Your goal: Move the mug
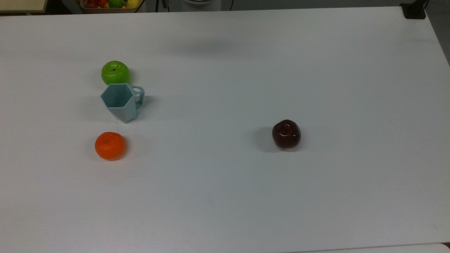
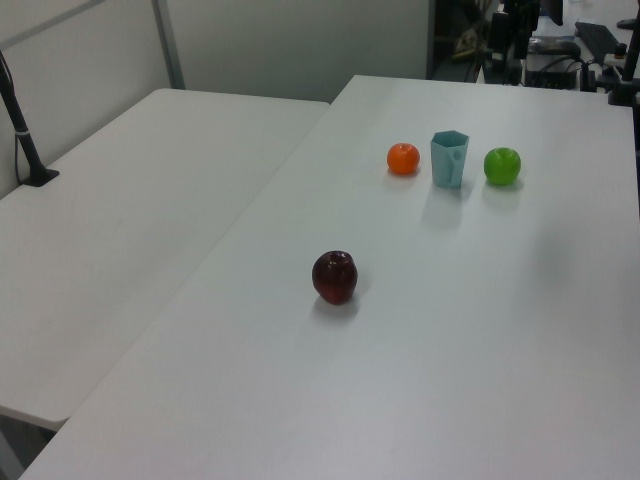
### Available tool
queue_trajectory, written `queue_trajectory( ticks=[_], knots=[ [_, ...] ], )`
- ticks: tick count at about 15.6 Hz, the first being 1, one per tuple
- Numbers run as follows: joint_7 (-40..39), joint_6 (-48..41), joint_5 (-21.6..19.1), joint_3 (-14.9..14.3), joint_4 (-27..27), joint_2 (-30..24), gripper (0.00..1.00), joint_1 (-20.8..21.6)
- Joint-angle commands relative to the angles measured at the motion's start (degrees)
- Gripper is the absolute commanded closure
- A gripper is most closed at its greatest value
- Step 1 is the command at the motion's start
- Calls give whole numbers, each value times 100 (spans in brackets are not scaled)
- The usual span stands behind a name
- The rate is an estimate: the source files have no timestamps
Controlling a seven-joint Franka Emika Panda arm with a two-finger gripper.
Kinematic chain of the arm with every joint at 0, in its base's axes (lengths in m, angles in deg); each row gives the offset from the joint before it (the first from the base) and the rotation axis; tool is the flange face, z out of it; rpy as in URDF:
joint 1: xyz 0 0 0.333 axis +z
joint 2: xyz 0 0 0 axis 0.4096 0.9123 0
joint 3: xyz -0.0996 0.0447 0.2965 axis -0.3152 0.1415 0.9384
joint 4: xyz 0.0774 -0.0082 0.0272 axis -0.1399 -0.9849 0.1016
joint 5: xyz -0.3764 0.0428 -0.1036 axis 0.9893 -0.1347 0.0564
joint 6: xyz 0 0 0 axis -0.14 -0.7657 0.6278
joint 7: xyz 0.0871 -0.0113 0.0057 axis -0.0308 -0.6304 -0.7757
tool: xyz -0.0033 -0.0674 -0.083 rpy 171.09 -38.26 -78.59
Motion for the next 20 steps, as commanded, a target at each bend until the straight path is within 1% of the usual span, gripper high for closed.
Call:
queue_trajectory(
  ticks=[1, 2, 5, 6, 11, 15, 19, 20],
  knots=[
    [-129, 73, 35, -24, 120, 37, 0, -16],
    [-129, 65, 35, -77, 121, 37, 0, 28],
    [-129, 47, 35, -375, 121, 28, 0, 317],
    [-129, 47, 35, -454, 121, 28, 0, 353],
    [-121, 29, 35, -543, 121, 2, 0, 380],
    [-112, 82, -9, -543, 129, 10, 0, 309],
    [11, 91, -44, -534, 252, 46, 0, 318],
    [238, 126, -44, -534, 252, 54, 0, 318]
  ],
)
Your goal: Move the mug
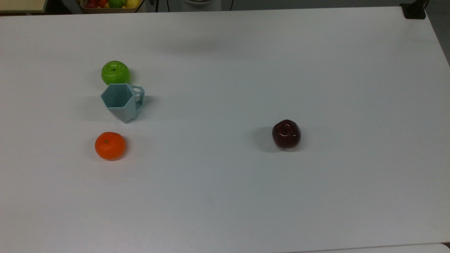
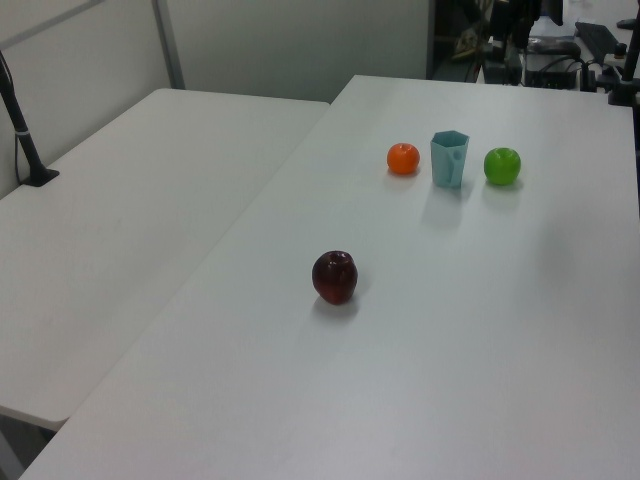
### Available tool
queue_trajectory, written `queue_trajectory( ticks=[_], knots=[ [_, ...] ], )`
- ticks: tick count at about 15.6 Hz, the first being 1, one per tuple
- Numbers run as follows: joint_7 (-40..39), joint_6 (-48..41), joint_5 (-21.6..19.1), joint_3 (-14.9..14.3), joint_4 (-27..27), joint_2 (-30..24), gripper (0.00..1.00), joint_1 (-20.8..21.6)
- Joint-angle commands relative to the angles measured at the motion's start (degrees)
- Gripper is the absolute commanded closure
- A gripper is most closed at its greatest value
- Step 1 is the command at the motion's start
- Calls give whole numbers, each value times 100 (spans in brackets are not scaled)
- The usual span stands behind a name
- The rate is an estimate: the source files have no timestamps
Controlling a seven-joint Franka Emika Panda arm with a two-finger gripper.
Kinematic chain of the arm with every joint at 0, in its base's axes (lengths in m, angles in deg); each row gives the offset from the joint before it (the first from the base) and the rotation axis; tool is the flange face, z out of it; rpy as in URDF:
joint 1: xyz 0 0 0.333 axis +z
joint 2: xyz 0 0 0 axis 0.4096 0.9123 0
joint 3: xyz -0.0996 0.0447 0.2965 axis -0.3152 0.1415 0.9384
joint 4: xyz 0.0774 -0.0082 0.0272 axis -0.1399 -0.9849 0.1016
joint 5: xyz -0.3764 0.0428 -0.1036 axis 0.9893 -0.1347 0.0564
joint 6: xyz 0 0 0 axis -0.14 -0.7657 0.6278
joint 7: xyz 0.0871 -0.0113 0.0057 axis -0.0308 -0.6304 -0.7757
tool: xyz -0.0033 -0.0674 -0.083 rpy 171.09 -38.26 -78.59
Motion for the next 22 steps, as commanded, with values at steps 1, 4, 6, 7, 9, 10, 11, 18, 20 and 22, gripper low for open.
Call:
queue_trajectory(
  ticks=[1, 4, 6, 7, 9, 10, 11, 18, 20, 22],
  knots=[
    [451, 168, -42, -70, 46, 34, 0, 91],
    [996, 344, -34, -52, 28, 51, 0, 117],
    [1147, 353, 10, -35, 28, 78, 0, 134],
    [1156, 353, 19, -35, 20, 87, 0, 135],
    [1165, 484, 46, -52, 37, 244, 0, 135],
    [1208, 677, 46, -61, 28, 323, 0, 117],
    [1348, 818, 63, -70, 2, 376, 0, 117],
    [2123, 1617, 625, -61, -436, 1071, 3, 161],
    [2158, 1838, 670, -52, -665, 1080, 5, 301],
    [2742, 2066, 670, -52, -876, 1088, 7, 293]
  ],
)
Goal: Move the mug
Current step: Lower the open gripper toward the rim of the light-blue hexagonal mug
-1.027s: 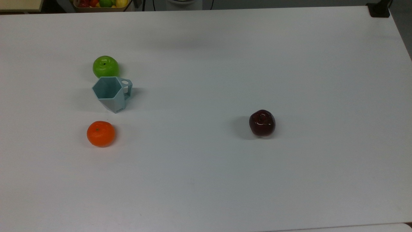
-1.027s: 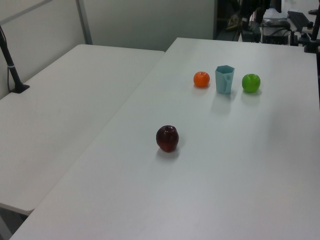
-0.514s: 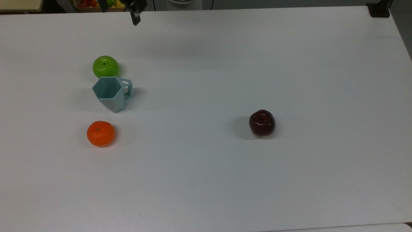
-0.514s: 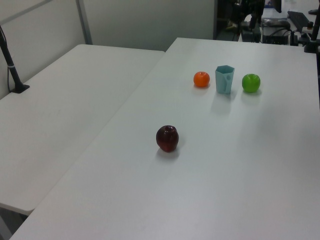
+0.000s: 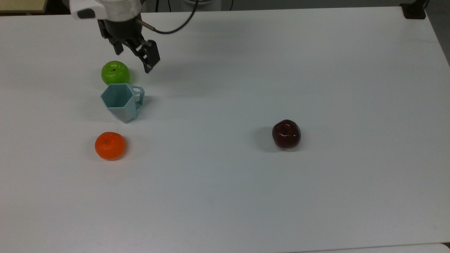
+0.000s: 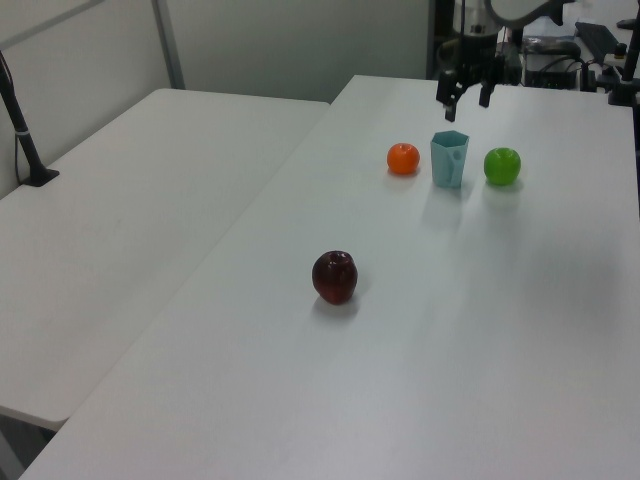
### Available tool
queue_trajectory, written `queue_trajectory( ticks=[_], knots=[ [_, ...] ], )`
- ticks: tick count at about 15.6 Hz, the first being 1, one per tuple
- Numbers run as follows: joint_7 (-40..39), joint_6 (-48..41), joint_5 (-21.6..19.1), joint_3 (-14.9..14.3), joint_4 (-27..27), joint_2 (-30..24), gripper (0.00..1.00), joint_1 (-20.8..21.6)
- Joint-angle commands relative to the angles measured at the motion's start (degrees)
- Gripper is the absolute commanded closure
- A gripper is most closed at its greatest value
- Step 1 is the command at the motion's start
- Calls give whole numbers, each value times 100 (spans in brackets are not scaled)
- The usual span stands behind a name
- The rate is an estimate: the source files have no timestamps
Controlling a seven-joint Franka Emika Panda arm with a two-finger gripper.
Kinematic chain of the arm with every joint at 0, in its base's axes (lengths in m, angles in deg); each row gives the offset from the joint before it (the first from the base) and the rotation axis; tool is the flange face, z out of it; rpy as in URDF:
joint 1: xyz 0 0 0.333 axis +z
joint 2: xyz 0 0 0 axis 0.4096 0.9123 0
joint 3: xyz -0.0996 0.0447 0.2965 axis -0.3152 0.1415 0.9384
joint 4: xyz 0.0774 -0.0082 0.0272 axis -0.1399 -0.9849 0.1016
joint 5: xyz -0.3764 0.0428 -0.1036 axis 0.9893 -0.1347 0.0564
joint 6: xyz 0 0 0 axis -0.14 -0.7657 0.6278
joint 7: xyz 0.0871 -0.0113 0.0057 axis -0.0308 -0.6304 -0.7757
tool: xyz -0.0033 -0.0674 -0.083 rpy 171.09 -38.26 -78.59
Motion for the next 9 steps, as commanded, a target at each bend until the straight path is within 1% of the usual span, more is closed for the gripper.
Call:
queue_trajectory(
  ticks=[1, 3, 5, 7, 9],
  knots=[
    [1195, 623, 202, -52, -597, -162, 7, 179],
    [1716, 906, 518, -35, -844, -171, 7, 197],
    [2068, 1168, 554, -26, -950, -101, 7, 241],
    [2516, 1459, 589, -26, -977, 83, 7, 259],
    [2973, 1582, 930, -26, -1099, 259, 7, 328]
  ],
)
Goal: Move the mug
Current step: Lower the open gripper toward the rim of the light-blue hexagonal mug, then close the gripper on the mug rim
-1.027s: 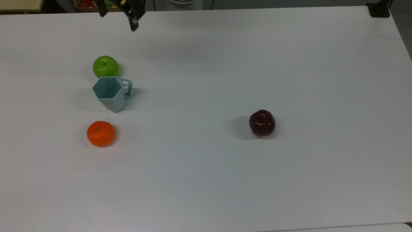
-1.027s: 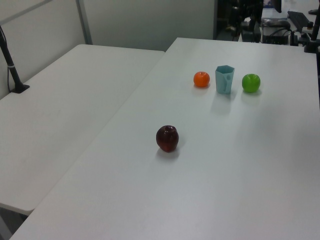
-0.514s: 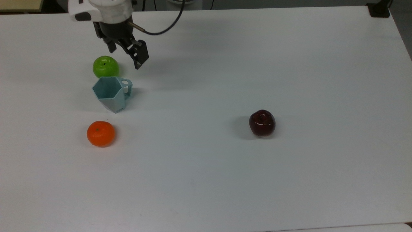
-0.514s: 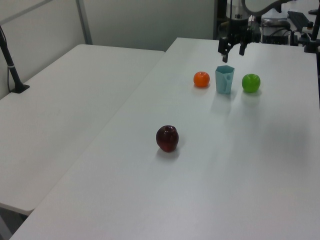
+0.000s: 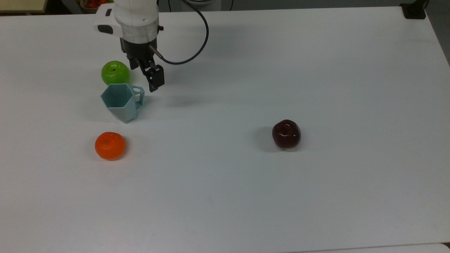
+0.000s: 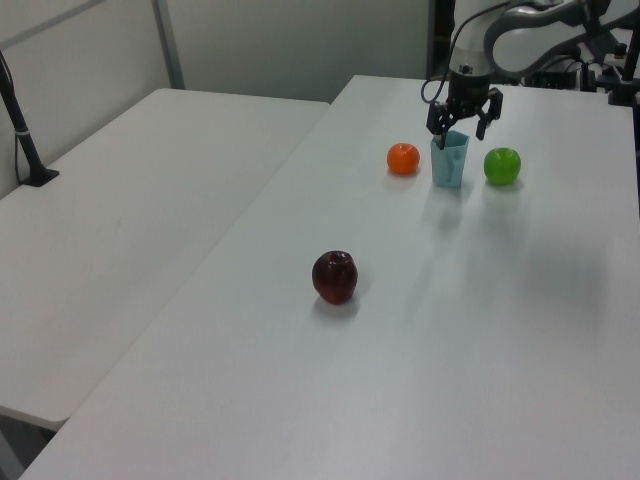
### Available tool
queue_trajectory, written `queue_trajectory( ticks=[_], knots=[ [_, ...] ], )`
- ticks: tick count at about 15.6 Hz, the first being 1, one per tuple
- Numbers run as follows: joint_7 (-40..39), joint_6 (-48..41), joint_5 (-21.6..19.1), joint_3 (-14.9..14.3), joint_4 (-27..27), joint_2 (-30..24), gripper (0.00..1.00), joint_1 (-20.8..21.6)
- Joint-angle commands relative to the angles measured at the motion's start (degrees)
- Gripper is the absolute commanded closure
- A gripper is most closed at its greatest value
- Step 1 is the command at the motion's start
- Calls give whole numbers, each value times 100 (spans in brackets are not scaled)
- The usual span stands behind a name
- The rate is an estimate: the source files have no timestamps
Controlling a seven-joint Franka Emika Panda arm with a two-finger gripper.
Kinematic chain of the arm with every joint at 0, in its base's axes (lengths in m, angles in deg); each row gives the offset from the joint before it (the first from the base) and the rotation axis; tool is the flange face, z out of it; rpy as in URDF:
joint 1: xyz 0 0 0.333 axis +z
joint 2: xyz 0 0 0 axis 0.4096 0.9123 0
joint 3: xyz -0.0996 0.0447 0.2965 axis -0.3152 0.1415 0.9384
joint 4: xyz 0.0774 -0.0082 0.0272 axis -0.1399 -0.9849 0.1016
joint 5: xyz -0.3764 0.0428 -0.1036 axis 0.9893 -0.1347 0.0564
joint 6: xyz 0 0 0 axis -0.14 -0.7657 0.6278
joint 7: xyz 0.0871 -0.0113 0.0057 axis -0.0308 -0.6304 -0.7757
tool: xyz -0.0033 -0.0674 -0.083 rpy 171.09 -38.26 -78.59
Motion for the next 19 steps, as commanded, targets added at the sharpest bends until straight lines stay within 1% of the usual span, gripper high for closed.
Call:
queue_trajectory(
  ticks=[1, 3, 5, 9, 11, 16, 17, 19],
  knots=[
    [1026, 478, 655, -35, -329, 203, 7, 230],
    [1397, 699, 998, -26, -400, 326, 7, 240],
    [1468, 839, 1061, -26, -383, 484, 10, 240],
    [1538, 1007, 1079, -35, -365, 502, 18, 187],
    [1538, 1016, 1157, -35, -365, 502, 23, 169],
    [1538, 1033, 1246, -53, -347, 502, 38, 134],
    [1538, 1042, 1254, -53, -356, 494, 42, 134],
    [1538, 1069, 1324, -53, -356, 494, 55, 134]
  ],
)
